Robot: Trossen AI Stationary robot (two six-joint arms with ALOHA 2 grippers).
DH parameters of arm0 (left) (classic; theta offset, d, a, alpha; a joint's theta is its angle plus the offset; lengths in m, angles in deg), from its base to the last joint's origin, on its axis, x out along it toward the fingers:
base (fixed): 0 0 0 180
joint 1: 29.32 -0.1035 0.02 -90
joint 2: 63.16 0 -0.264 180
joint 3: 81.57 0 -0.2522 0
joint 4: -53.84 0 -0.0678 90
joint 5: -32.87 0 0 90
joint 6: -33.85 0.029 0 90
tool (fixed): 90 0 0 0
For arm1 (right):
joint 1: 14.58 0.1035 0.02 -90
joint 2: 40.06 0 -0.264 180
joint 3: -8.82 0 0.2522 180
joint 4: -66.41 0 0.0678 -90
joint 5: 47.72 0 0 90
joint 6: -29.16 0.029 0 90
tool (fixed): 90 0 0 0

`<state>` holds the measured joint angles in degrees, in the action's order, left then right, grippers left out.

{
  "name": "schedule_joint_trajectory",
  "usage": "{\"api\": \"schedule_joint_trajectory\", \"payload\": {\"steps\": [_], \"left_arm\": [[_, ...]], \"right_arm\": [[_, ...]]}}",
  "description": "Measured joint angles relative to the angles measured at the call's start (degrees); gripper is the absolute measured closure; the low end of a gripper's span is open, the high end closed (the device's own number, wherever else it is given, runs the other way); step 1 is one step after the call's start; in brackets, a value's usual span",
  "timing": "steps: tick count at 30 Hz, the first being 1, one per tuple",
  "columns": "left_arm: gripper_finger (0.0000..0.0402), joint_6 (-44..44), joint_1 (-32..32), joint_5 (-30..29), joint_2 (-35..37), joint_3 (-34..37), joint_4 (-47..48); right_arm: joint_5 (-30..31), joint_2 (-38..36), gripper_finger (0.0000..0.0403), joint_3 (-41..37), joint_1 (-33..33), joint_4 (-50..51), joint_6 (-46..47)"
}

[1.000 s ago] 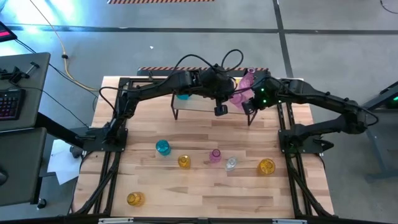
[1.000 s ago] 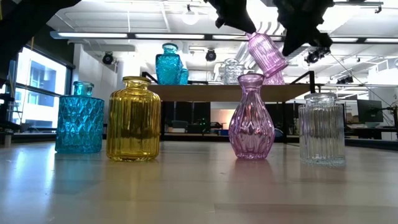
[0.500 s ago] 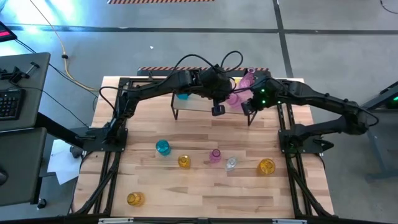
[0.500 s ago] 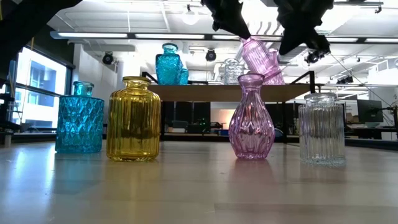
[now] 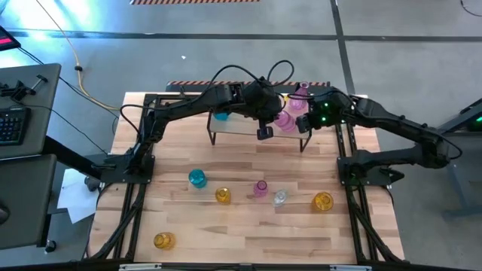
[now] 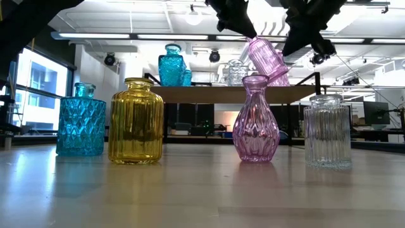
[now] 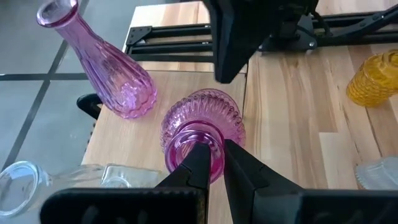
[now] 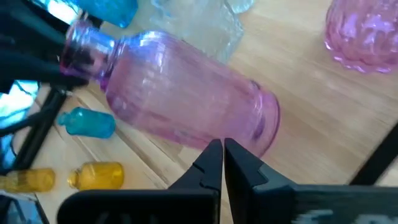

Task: Sort vases onto shelf
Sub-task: Put the top purple vase on the shelf aligned with the other purple vase

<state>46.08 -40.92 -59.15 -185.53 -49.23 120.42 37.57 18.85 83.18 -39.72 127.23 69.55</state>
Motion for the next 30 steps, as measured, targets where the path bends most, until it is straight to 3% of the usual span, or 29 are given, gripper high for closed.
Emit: {"api": "schedule_joint_trajectory", "payload": {"steps": [12,30], "left_arm": [[0.0385,-0.2,0.45,-0.1,-0.02,0.0,0.08],[0.0378,-1.67,0.46,2.56,-0.04,0.0,-3.16]], "right_arm": [[-0.38,-0.09,0.0403,-4.05,-0.01,-2.06,0.72],[-0.42,-0.04,0.0403,-4.22,-0.01,-2.9,-0.07]]}}
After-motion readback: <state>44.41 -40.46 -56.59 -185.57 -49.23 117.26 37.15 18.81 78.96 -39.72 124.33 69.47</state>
